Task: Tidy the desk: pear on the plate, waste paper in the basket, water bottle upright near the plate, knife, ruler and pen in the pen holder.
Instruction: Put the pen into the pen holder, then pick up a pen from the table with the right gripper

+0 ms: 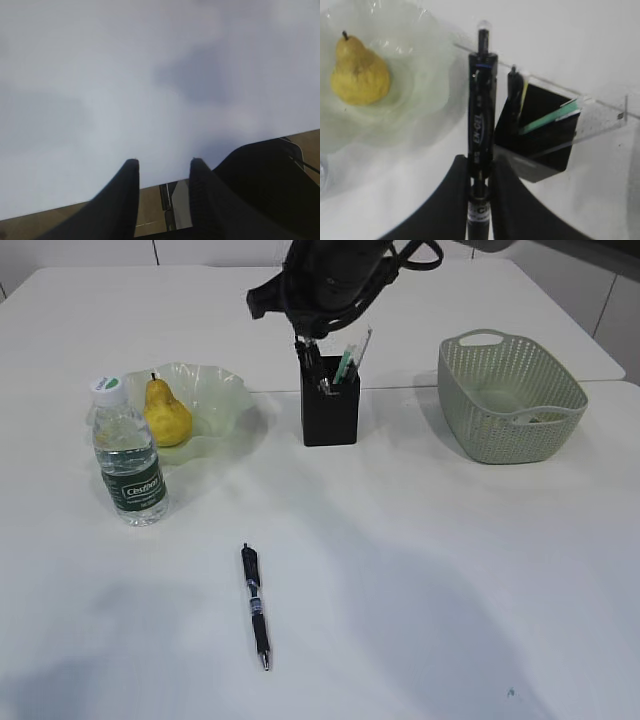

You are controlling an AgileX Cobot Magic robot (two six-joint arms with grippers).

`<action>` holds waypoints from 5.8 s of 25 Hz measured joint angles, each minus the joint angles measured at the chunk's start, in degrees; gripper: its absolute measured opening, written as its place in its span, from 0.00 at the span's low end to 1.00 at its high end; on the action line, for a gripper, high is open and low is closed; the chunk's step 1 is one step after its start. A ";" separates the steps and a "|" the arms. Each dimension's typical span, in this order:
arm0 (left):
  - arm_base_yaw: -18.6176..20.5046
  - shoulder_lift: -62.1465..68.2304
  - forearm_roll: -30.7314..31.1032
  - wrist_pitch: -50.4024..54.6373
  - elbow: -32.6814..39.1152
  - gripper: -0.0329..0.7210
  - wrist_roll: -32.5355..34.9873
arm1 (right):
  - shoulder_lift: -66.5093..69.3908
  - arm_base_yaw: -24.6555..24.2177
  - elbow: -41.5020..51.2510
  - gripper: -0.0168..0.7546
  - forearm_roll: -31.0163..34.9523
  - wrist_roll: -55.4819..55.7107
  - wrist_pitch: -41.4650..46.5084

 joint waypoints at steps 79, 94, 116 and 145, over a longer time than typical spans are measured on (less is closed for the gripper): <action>0.00 0.00 -2.61 -1.48 0.00 0.36 0.00 | 6.99 -9.06 21.72 0.45 -1.08 -0.22 -50.92; 0.00 0.00 -2.82 -1.38 0.00 0.36 0.00 | -4.21 -9.15 9.12 0.45 12.46 -0.24 -12.22; 0.00 0.00 -2.82 3.39 0.00 0.36 0.00 | -4.18 2.26 4.71 0.45 25.87 -7.27 19.55; 0.00 0.00 -2.82 4.23 0.00 0.36 0.00 | 1.04 12.24 21.04 0.45 17.70 7.65 12.52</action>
